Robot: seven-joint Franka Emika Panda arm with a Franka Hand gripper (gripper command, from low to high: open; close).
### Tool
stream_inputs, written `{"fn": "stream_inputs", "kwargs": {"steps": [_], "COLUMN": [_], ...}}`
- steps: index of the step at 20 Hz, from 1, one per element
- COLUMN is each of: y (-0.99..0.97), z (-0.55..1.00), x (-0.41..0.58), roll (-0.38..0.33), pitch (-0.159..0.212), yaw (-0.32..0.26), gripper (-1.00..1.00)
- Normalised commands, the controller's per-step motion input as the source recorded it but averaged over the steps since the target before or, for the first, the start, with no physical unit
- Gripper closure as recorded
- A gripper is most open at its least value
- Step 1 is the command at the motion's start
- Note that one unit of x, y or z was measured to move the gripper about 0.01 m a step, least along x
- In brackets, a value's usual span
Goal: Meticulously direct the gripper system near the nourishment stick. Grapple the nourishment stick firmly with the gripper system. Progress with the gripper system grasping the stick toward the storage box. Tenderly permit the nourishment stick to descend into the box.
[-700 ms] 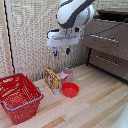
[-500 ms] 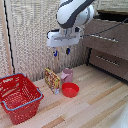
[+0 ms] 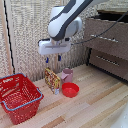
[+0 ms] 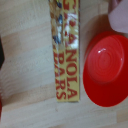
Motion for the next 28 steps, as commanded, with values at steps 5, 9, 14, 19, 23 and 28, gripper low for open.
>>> {"fn": "stream_inputs", "kwargs": {"steps": [5, 9, 14, 19, 23, 28], "y": [0.04, -0.08, -0.11, -0.02, 0.0, 0.02], "z": [-0.28, -0.22, -0.27, -0.24, -0.01, 0.12], "x": [0.525, 0.269, 0.233, 0.084, 0.0, 0.0], "roll": [-0.121, -0.064, -0.014, -0.032, -0.001, -0.008], "pitch": [0.186, 0.151, 0.051, 0.041, 0.007, -0.003], "yaw": [0.037, 0.036, 0.048, 0.027, 0.0, -0.022], "gripper": [-1.0, -1.0, -1.0, 1.0, 1.0, 1.0]}}
